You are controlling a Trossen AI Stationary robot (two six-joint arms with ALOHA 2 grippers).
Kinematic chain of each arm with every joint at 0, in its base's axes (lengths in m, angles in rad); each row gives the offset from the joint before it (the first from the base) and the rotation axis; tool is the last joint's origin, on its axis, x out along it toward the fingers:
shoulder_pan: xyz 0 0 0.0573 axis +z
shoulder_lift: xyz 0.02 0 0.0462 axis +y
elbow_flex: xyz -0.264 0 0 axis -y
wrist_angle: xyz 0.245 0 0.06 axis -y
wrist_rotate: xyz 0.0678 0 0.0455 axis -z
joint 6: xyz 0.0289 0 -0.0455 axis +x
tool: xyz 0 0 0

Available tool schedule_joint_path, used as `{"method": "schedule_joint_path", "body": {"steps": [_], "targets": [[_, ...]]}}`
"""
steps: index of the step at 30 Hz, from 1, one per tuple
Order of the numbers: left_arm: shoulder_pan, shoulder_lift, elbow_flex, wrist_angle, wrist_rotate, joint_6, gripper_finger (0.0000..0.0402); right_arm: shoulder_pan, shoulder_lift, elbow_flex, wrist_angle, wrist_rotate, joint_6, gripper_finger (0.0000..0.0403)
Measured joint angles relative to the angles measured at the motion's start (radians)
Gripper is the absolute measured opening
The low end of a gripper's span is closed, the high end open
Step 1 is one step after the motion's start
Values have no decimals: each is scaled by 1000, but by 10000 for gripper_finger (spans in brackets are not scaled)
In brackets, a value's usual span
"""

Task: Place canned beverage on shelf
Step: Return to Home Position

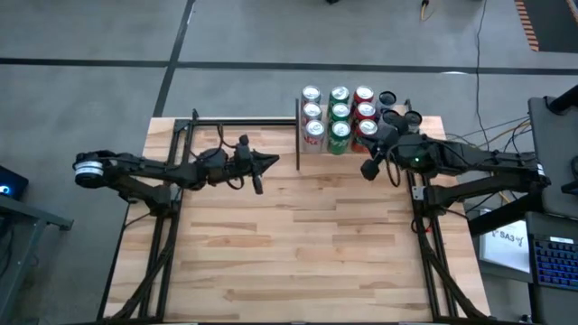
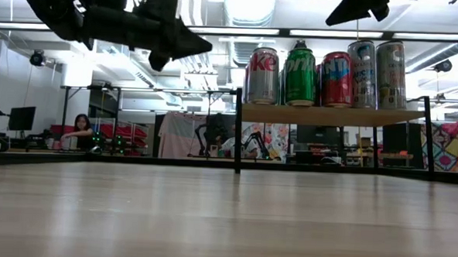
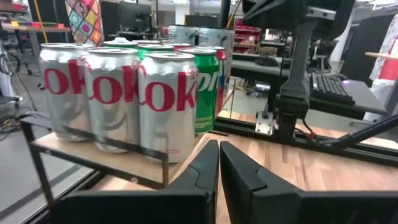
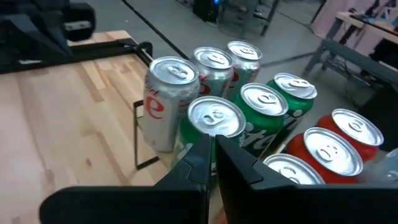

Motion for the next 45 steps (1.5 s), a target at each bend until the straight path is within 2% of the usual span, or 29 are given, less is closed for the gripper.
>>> {"method": "schedule_joint_path", "body": {"steps": [3,10,18,23,32,45], "targets": [[-11,33,0,54,0,0,0,23,-36,-45,32,-14,-26,12],[-24,48,0,103,2,0,0,54,-114,-136,128,-154,-73,12],[-25,-12,0,66,1,35,0,56,-180,-182,143,-219,-95,12],[-25,-91,0,-26,1,66,0,56,-228,-201,145,-312,-108,12],[-25,-236,0,-201,1,121,0,56,-358,-259,142,-314,-100,12],[-25,-321,0,-308,1,179,0,56,-570,-370,149,-318,-68,12]]}}
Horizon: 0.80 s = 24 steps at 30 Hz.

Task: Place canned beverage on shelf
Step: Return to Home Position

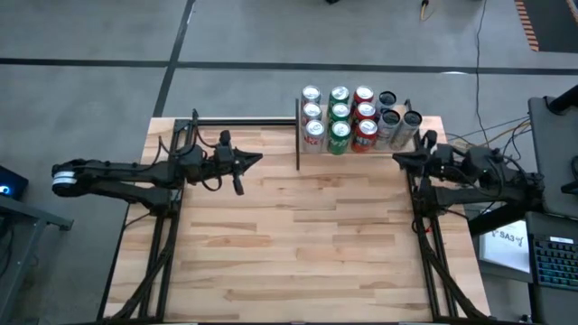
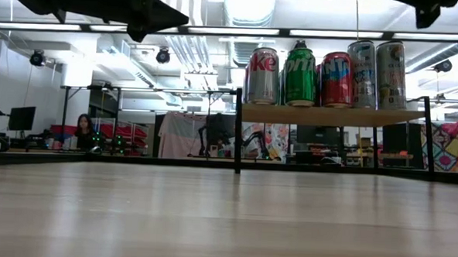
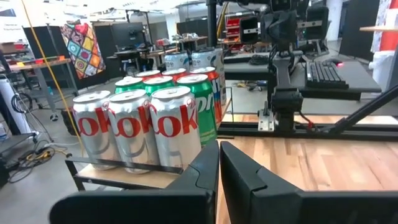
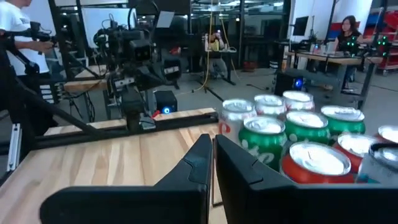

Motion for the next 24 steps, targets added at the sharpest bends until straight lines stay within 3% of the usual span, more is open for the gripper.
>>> {"method": "schedule_joint_path", "body": {"steps": [7,11,18,24], "targets": [[1,-22,0,-46,0,72,0,0,-105,-37,28,-25,3,12],[23,-83,0,-121,-1,131,0,0,-159,-41,19,-37,-12,12],[76,-217,-1,-267,-1,103,0,0,-263,-70,20,-50,-30,12],[84,-285,-5,-298,40,95,0,0,-246,-90,40,-50,-13,12]]}}
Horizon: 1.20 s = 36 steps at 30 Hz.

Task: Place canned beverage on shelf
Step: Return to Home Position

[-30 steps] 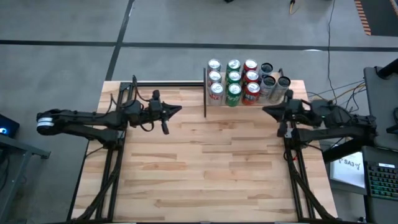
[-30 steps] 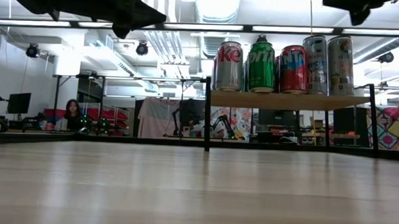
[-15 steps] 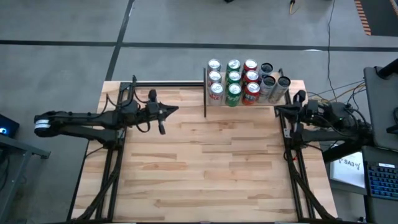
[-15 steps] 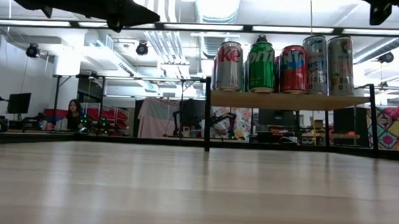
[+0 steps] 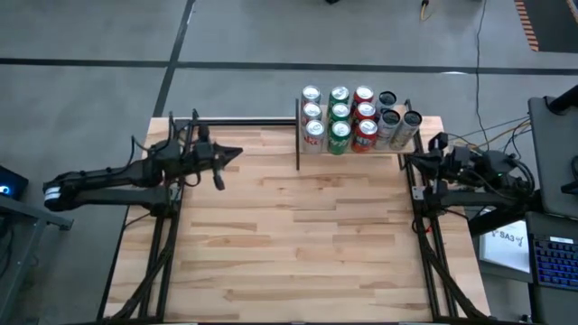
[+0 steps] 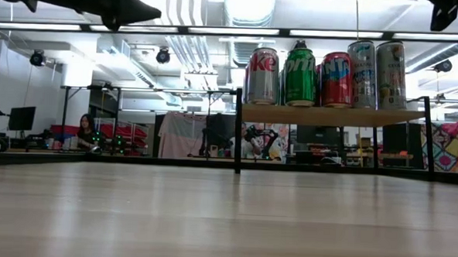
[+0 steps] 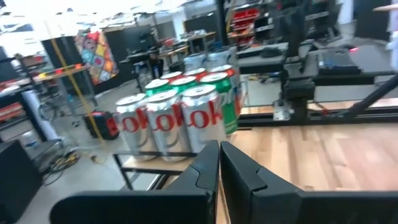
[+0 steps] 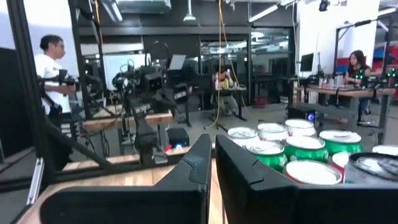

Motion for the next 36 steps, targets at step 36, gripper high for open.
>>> {"method": "schedule_joint_path", "body": {"steps": [36], "targets": [[0,-253,-374,331,22,-144,0,0,-22,-287,316,-72,-1,12]]}}
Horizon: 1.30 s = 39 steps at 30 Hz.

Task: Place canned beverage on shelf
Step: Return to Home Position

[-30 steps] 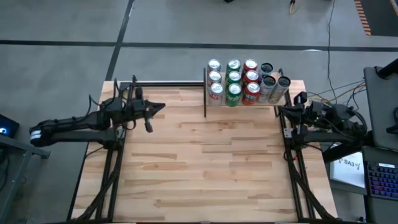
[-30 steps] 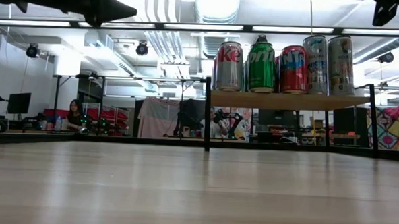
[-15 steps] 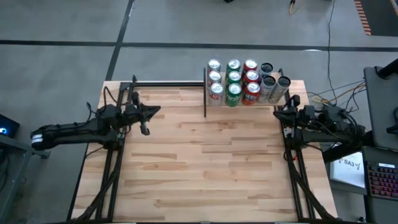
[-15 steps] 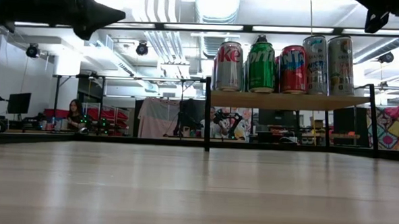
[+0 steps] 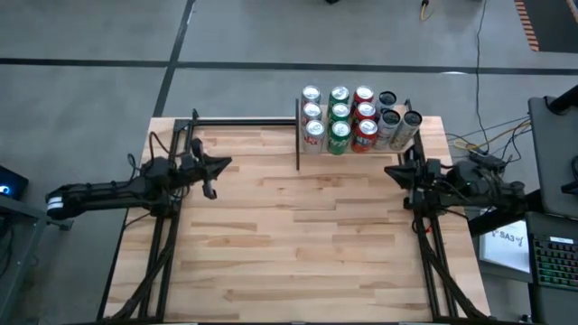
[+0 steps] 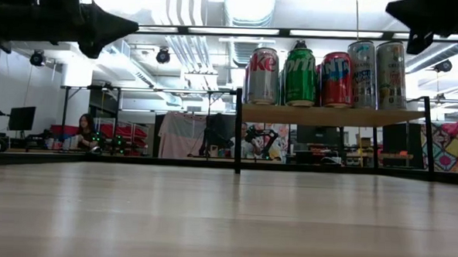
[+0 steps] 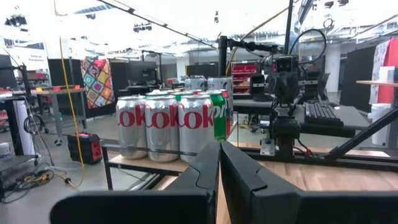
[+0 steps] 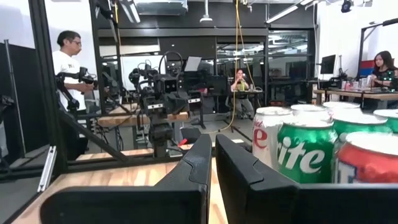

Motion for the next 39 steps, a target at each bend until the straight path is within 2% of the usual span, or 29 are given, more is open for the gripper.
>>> {"method": "schedule_joint_path", "body": {"steps": [4,11,25,32,39], "targets": [[0,0,-24,20,0,-20,0,0,0,-50,55,1,0,12],[0,-1,-138,184,-2,-78,0,0,0,-102,82,1,-38,12],[2,2,-135,179,-5,-65,0,0,0,-155,75,2,-37,12],[2,2,-135,178,-6,-63,0,0,0,-166,-34,3,-26,12],[2,2,-135,176,-7,-62,0,-1,14,-222,2,0,-19,12]]}}
